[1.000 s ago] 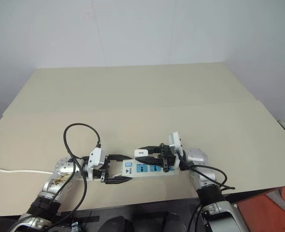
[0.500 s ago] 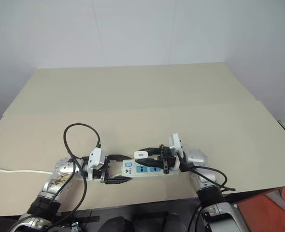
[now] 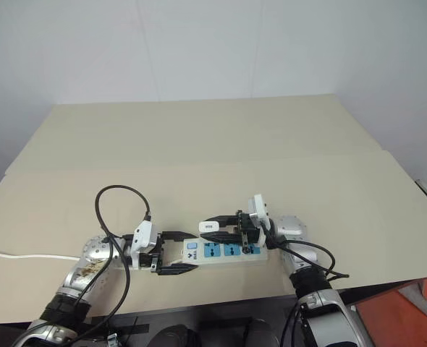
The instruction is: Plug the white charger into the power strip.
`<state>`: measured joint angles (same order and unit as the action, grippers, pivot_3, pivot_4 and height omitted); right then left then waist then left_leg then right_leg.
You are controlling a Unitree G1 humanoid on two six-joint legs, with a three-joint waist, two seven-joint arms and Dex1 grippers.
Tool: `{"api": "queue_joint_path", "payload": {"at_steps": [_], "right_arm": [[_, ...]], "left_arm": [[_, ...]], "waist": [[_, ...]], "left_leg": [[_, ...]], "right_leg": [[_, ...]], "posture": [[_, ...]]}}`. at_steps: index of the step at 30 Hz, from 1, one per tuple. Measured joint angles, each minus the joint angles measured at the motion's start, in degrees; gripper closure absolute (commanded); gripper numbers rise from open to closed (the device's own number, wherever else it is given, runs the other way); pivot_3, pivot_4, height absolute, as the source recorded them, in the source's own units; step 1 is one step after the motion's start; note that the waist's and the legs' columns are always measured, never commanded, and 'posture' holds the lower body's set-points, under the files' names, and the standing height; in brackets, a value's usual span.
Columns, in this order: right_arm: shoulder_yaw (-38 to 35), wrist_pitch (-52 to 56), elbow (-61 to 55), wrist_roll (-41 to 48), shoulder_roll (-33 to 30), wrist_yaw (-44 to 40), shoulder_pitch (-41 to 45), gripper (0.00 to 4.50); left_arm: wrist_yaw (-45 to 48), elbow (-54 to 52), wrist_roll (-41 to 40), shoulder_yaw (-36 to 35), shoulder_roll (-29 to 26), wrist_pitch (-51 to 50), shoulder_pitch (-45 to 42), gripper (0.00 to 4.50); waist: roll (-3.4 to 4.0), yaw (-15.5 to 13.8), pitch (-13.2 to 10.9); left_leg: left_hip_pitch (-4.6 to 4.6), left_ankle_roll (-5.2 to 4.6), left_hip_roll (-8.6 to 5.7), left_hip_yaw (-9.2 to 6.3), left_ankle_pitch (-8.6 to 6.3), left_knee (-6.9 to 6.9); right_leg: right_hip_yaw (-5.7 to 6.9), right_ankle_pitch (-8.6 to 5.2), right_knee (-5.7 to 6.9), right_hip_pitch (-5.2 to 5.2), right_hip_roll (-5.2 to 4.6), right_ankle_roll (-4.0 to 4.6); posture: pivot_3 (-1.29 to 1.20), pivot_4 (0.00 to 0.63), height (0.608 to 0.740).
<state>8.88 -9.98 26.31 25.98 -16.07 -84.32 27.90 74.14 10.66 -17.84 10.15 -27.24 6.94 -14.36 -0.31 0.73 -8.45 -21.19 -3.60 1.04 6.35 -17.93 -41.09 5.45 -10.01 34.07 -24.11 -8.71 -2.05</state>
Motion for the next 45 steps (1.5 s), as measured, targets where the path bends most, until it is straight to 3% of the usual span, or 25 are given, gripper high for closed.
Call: {"api": "queue_joint_path", "payload": {"at_steps": [31, 45], "right_arm": [[1.18, 8.93, -8.83, -1.65, -2.43, 5.27, -5.20, 3.35], [1.33, 6.01, -7.11, -2.68, -1.85, 4.77, -4.83, 3.35]], "left_arm": [[-0.12, -0.06, 0.04, 0.28, 0.16, 0.19, 0.23, 1.27], [-0.15, 0.12, 0.04, 0.25, -0.05, 0.20, 0.25, 1.27]], "waist": [[-0.10, -0.16, 0.27], [-0.33, -0.10, 0.43]], "left_leg": [[0.00, -0.27, 0.00, 0.00, -0.25, 0.15], [0.04, -0.22, 0.02, -0.01, -0.30, 0.16]], "right_leg": [[0.04, -0.04, -0.08, -0.05, -0.05, 0.05], [0.05, -0.05, -0.07, -0.04, -0.05, 0.06]], "posture": [[0.00, 0.150, 0.740], [0.00, 0.150, 0.740]]}}
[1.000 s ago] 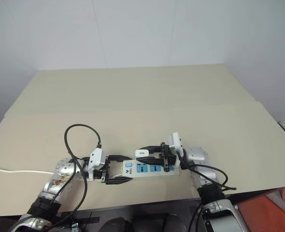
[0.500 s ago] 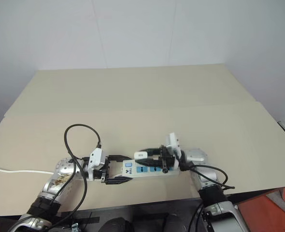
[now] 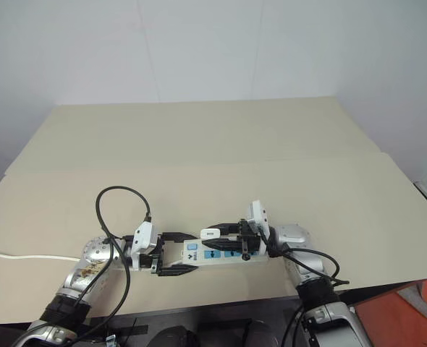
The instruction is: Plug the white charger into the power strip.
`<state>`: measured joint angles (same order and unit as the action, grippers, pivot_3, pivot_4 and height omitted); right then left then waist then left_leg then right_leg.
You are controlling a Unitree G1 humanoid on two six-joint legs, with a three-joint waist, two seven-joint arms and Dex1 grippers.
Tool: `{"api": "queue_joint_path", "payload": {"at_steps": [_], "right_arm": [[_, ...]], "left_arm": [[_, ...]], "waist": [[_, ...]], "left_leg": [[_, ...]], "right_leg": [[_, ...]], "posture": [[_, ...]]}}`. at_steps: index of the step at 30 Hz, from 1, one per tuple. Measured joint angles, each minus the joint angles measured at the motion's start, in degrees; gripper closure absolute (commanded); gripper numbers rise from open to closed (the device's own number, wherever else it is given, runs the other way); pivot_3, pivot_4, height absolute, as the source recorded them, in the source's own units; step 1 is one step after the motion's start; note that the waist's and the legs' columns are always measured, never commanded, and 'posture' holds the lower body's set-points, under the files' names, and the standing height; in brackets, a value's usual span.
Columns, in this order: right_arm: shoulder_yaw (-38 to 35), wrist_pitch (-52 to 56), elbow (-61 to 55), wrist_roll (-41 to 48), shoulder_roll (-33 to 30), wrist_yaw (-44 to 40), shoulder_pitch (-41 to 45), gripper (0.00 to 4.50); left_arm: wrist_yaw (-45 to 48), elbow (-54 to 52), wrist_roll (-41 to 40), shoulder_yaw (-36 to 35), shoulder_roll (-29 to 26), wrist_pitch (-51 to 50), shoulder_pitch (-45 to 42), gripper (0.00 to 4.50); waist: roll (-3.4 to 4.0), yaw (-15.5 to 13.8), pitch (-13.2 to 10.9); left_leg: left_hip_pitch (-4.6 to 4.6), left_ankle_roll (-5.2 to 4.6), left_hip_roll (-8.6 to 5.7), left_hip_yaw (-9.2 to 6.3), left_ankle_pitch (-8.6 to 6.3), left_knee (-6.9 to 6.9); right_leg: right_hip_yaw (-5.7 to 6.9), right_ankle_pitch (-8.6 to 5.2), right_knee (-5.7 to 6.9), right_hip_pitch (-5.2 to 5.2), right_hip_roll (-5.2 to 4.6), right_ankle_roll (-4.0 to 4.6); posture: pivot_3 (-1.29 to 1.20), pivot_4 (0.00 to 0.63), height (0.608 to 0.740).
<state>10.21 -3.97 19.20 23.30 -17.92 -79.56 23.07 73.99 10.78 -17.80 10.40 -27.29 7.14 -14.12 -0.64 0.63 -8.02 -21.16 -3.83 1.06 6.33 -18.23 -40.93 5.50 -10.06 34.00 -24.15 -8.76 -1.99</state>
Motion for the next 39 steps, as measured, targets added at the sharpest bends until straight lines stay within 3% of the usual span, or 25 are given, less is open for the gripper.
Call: {"api": "queue_joint_path", "payload": {"at_steps": [22, 32, 39], "right_arm": [[4.55, -3.83, 4.88, -2.09, -1.92, 1.12, 4.31, 3.35], [4.46, -2.85, 4.34, -2.74, -3.66, -1.47, 3.95, 0.12], [4.06, -1.40, -1.88, -2.62, -7.38, -3.16, 1.92, 0.05]], "left_arm": [[-1.00, 1.42, 0.86, -0.15, -0.07, -0.83, 0.01, 1.27], [-0.79, 0.88, 1.00, 0.18, 0.70, -0.64, -0.01, 1.27], [-0.76, 0.29, 1.05, 0.56, 0.80, 0.10, -0.01, 1.27]], "waist": [[0.46, 0.12, 1.28], [0.09, -0.40, 1.36], [0.37, -1.16, 0.91]], "left_leg": [[0.30, 0.33, 0.22, 0.09, -0.16, 0.06], [0.09, 0.24, 0.24, 0.06, -0.20, 0.12], [-0.04, 0.17, 0.25, 0.03, -0.21, 0.15]], "right_leg": [[-0.05, -0.06, 0.03, 0.11, 0.07, 0.06], [0.02, -0.18, -0.06, -0.03, 0.05, 0.27], [0.10, -0.21, -0.07, -0.15, 0.05, 0.30]], "posture": [[0.00, 0.150, 0.740], [0.00, 0.150, 0.740], [0.00, 0.150, 0.740]]}}
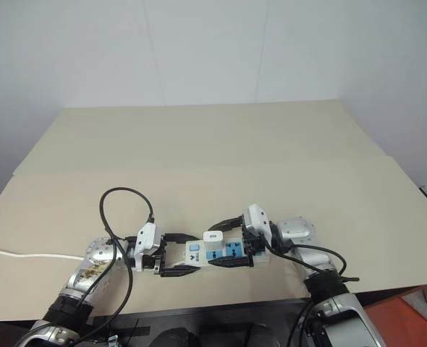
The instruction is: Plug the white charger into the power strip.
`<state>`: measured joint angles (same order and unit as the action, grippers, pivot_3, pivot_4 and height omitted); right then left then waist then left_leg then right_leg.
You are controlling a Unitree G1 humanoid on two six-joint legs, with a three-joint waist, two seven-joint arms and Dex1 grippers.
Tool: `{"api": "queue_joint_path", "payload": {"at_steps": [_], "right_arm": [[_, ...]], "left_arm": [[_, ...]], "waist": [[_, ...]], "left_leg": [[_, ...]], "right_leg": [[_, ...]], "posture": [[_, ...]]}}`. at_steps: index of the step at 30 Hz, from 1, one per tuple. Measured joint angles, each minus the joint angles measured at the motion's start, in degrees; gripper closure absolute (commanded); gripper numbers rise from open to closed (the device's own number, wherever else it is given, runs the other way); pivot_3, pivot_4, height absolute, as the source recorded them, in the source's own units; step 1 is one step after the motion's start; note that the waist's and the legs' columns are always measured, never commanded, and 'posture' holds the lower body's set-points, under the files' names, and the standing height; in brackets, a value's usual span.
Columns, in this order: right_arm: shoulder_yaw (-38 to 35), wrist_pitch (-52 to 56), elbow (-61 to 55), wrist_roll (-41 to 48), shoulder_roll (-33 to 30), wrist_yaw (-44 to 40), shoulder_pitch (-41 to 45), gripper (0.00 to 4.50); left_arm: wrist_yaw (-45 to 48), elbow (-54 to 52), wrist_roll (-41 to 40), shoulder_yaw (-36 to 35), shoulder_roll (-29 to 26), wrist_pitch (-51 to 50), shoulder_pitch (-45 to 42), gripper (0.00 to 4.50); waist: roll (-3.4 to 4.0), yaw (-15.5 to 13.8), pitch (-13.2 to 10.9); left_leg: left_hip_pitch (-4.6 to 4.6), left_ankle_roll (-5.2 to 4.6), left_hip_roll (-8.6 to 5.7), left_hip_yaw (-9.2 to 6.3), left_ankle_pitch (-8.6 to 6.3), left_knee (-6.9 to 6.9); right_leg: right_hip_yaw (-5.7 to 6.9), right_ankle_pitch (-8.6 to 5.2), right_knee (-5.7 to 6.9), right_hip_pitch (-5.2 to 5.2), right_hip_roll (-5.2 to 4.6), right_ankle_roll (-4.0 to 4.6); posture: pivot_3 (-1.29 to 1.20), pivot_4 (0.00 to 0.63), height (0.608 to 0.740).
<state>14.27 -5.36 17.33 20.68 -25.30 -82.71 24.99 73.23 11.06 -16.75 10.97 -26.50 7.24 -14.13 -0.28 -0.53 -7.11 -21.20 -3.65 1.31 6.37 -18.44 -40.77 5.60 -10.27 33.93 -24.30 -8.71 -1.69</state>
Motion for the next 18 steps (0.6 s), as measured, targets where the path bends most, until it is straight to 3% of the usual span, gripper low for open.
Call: {"api": "queue_joint_path", "payload": {"at_steps": [10, 18], "right_arm": [[-5.56, 1.44, -6.46, -1.29, -9.40, 3.50, -3.65, 0.05], [-11.94, 1.68, -9.07, 0.86, -14.30, 4.13, -5.50, 0.05]], "left_arm": [[-3.10, 1.07, -0.03, -1.62, 0.05, 0.49, -1.41, 1.27], [-4.60, 4.42, -0.26, -3.69, -0.42, 1.67, -4.25, 1.27]], "waist": [[-0.03, -0.16, -0.95], [-0.05, -0.08, -1.37]], "left_leg": [[-0.42, -0.23, -0.01, 0.01, 0.21, -0.03], [-1.02, 0.29, -0.08, 0.05, 0.55, -0.04]], "right_leg": [[0.00, 0.02, 0.03, -0.16, 0.04, -0.08], [0.11, 0.06, 0.04, -0.62, 0.16, -0.05]], "posture": [[0.00, 0.150, 0.740], [0.00, 0.150, 0.740]]}}
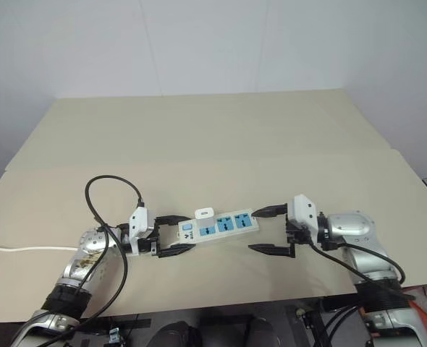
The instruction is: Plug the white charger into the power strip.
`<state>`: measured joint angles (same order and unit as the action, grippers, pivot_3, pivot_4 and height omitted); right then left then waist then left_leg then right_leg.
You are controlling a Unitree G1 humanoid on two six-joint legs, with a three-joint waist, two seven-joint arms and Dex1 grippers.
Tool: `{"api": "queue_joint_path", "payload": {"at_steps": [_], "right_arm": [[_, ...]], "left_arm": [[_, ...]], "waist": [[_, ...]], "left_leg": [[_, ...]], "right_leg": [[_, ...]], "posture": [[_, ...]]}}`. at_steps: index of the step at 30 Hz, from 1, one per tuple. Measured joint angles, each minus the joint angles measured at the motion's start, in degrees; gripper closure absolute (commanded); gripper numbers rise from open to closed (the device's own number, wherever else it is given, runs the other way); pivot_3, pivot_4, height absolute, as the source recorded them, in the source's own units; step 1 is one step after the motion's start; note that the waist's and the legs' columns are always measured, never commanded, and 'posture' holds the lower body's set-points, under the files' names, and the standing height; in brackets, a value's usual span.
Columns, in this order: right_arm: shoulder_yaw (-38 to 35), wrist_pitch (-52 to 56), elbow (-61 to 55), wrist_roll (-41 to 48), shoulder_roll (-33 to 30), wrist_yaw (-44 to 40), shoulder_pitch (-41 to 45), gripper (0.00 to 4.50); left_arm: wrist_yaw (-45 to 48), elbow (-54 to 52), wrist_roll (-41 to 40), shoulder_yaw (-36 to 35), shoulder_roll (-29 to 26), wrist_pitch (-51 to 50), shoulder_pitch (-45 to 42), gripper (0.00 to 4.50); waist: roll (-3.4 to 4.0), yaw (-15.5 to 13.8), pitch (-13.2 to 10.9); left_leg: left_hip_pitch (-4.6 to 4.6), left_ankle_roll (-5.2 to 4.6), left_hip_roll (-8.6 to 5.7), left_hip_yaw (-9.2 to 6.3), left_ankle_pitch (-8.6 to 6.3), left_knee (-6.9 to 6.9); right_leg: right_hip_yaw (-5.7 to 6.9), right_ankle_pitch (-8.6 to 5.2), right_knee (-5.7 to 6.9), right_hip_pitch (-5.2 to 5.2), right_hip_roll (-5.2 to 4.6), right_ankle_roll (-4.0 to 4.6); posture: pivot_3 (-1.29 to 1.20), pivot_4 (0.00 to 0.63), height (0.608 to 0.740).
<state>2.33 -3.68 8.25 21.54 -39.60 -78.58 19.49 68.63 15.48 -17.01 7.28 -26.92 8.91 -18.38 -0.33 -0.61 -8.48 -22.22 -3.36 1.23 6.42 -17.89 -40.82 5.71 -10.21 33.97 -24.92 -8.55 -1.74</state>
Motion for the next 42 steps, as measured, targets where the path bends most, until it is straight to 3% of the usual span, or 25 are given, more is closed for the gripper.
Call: {"api": "queue_joint_path", "payload": {"at_steps": [10, 11, 13, 22, 32, 36, 42], "right_arm": [[-1.08, 0.00, -1.79, 0.00, -0.26, 2.18, -2.53, 0.05], [-1.08, 0.00, -2.06, 0.01, -0.16, 2.52, -2.57, 0.00], [-1.08, 0.00, -2.21, 0.03, -0.09, 2.91, -2.73, 0.00], [-2.08, 0.01, -3.34, 0.15, -0.08, 4.79, -4.33, 0.00], [-4.87, 0.32, -5.73, 1.30, -0.53, 6.13, -6.63, 0.00], [-9.25, 5.78, -9.28, 2.52, -9.21, 4.69, -11.79, 0.00], [-17.54, 8.02, -9.49, 2.44, -17.90, 1.61, -17.70, 0.00]], "left_arm": [[2.08, 0.31, -1.40, -0.39, -0.67, 0.00, 0.17, 1.27], [2.45, 0.31, -1.45, -0.42, -0.69, 0.20, 0.23, 0.54], [3.73, 0.38, -1.37, -0.38, -0.93, 0.86, 0.36, 0.05], [7.85, -1.75, -5.81, -2.98, -0.64, 2.44, 1.84, 0.05], [6.62, -6.31, -7.85, -8.68, -4.85, 2.03, 2.20, 0.05], [11.09, -6.59, -8.46, -12.24, -14.10, 1.01, 3.31, 0.05], [10.20, -4.03, -6.22, -14.47, -17.86, 1.50, 3.90, 0.05]], "waist": [[-0.02, 0.15, -0.27], [-0.02, 0.11, -0.27], [-0.03, 0.06, -0.28], [-0.09, 0.01, -0.36], [-0.09, 0.01, -0.38], [-0.06, -0.02, -0.53], [-0.10, -0.13, -0.57]], "left_leg": [[-0.03, -0.03, 0.02, 0.00, -0.02, 0.00], [-0.04, -0.03, 0.02, 0.01, -0.01, 0.00], [-0.06, -0.02, -0.01, 0.01, -0.01, 0.00], [-0.09, -0.02, -0.03, 0.01, 0.00, -0.06], [-0.07, 0.00, -0.07, 0.01, 0.01, -0.09], [-0.10, 0.01, -0.08, 0.00, 0.02, -0.10], [-0.08, 0.00, -0.10, -0.01, 0.01, -0.11]], "right_leg": [[-0.01, -0.01, 0.01, -0.02, 0.04, -0.01], [0.00, -0.01, 0.00, -0.03, 0.04, -0.02], [0.00, -0.02, 0.00, -0.03, 0.05, -0.02], [0.00, -0.04, 0.01, -0.02, 0.04, -0.07], [-0.03, -0.04, 0.03, 0.01, 0.06, -0.08], [-0.02, -0.09, 0.03, -0.03, 0.08, -0.13], [-0.04, -0.12, 0.05, 0.02, 0.07, -0.19]], "posture": [[0.00, 0.150, 0.740], [0.00, 0.150, 0.740], [0.00, 0.150, 0.740], [0.00, 0.150, 0.740], [0.00, 0.150, 0.740], [0.00, 0.150, 0.740], [0.00, 0.150, 0.740]]}}
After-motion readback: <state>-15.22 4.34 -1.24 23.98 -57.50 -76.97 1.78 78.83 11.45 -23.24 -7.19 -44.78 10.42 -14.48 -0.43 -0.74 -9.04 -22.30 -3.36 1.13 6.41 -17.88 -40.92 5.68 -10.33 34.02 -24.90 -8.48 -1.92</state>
